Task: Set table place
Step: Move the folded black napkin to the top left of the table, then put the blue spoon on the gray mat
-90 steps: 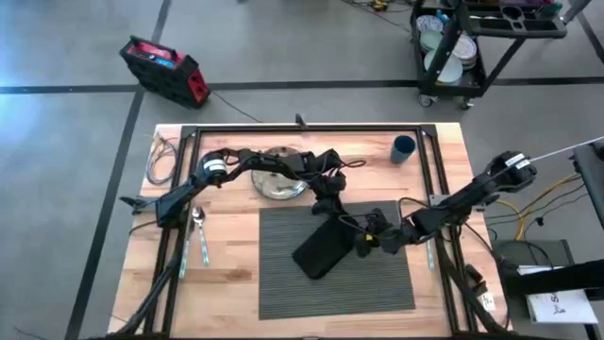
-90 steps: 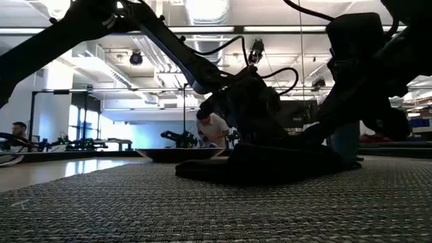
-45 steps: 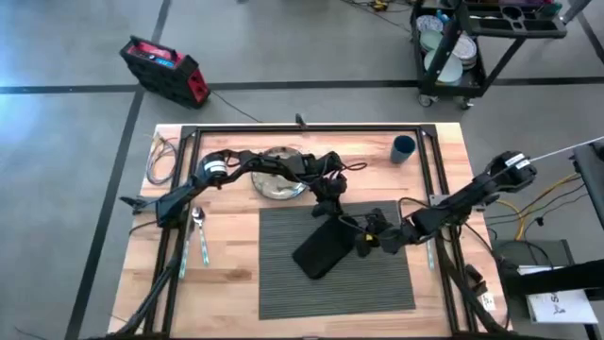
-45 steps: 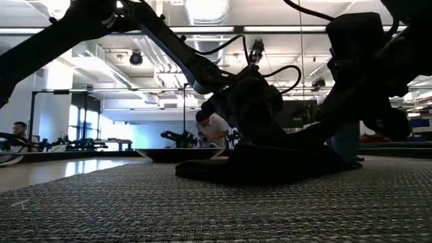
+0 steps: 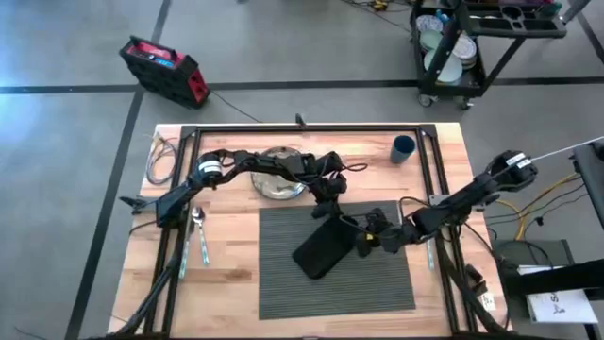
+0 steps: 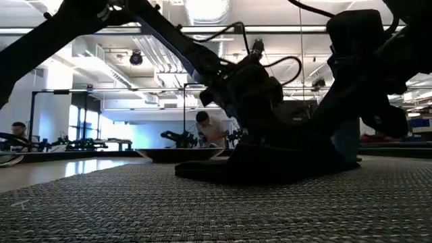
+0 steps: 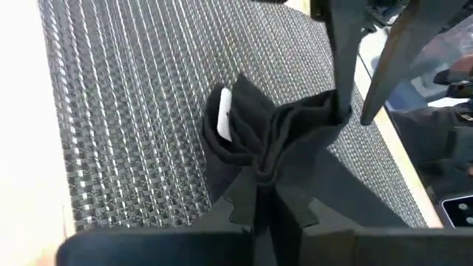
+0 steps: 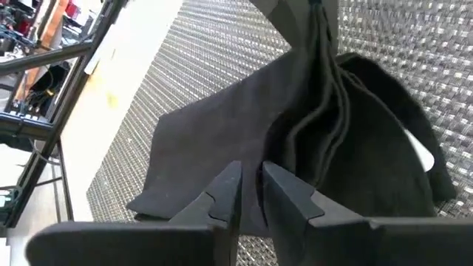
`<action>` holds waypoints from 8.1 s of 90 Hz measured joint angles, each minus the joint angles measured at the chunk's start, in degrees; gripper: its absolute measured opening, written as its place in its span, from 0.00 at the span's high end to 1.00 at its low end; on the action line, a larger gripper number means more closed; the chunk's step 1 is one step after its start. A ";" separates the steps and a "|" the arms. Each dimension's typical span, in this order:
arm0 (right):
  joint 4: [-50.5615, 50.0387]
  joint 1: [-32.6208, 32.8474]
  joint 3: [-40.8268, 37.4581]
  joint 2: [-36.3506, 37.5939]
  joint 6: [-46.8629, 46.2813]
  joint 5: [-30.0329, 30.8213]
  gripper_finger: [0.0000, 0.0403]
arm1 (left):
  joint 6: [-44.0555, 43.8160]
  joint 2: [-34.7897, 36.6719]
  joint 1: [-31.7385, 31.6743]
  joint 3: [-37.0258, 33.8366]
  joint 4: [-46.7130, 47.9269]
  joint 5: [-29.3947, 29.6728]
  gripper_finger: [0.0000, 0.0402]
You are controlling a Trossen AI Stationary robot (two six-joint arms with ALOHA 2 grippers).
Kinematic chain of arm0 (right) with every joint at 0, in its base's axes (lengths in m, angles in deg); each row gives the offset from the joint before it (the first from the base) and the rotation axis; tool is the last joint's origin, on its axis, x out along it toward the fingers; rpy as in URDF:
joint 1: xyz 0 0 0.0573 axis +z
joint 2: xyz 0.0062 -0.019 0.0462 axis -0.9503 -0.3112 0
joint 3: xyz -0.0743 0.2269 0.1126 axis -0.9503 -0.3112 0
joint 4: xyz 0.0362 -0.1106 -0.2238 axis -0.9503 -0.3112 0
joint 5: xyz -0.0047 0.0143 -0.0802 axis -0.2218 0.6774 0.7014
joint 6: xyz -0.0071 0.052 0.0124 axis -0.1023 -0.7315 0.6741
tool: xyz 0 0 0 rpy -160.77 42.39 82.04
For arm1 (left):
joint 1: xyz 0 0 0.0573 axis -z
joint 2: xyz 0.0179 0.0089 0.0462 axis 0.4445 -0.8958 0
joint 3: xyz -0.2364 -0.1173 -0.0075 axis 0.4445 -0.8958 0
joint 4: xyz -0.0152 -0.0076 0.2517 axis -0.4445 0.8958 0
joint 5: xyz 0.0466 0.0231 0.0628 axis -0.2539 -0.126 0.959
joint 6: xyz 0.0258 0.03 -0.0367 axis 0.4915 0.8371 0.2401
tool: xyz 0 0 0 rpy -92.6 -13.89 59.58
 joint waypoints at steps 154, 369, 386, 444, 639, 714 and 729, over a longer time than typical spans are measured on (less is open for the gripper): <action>-18.02 -0.26 0.02 16.20 11.72 5.01 0.92 | -21.74 50.11 -4.24 -39.94 41.57 63.52 1.00; -19.21 -1.25 0.02 16.21 5.03 6.88 0.95 | -30.25 59.93 -23.08 -57.18 36.07 61.14 1.00; -19.21 -1.25 0.02 16.21 5.09 6.91 0.95 | -34.82 64.59 -23.08 -58.69 25.47 65.97 1.00; -19.79 -1.22 0.02 16.21 5.51 5.56 0.95 | -37.66 55.29 -21.90 -62.42 18.92 62.07 1.00; -20.57 2.13 6.49 4.59 -26.20 6.36 0.84 | -25.52 36.80 27.58 -34.76 14.07 53.61 0.85; -38.24 -22.87 35.08 -11.24 23.04 -11.95 0.97 | -102.28 62.84 42.38 -57.03 46.39 55.67 0.99; -48.68 -28.06 34.83 -7.56 30.33 -12.44 0.90 | -116.25 60.70 46.18 -54.55 50.99 54.98 0.89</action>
